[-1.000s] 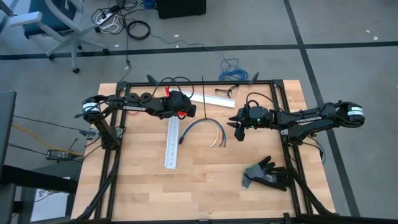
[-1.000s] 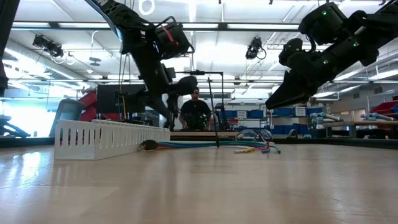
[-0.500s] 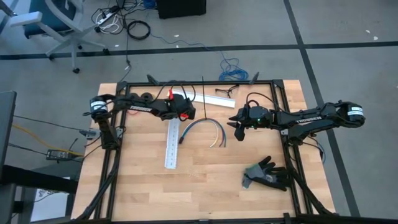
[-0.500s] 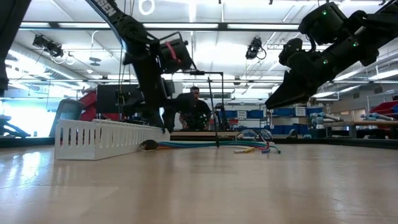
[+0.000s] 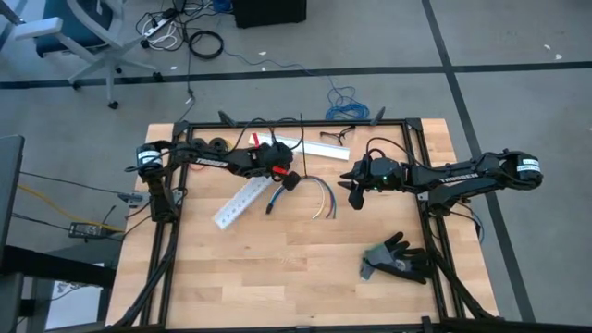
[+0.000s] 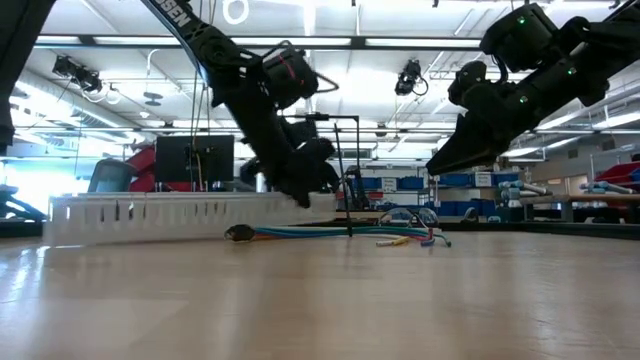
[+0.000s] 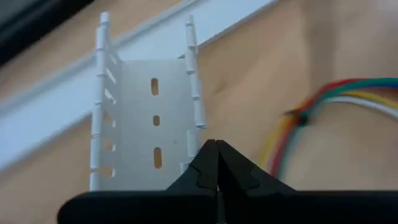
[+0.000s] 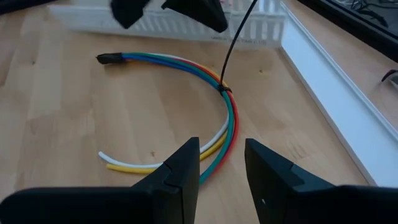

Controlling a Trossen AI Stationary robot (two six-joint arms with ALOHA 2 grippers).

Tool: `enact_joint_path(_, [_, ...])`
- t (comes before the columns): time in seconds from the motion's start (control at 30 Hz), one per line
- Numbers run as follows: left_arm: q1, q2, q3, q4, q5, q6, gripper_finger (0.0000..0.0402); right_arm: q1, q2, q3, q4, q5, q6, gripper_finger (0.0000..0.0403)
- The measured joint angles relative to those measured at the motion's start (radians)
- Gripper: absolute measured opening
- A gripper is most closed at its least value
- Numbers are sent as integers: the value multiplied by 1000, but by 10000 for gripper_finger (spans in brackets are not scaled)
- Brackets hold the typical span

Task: Ziptie cables
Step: Adjust the white cable duct

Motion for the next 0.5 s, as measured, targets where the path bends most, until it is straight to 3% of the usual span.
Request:
enact_joint_path(0.1, [-1, -1, 1, 43, 55, 125, 4, 0, 0, 0, 0, 0, -1, 115])
enact_joint_path(0.3, [15, -1, 1, 77, 146, 181, 13, 0, 0, 0, 0, 0, -1, 115])
enact_joint_path(0.5, [-1, -1, 1, 78, 159, 363, 31, 0, 0, 0, 0, 0, -1, 115])
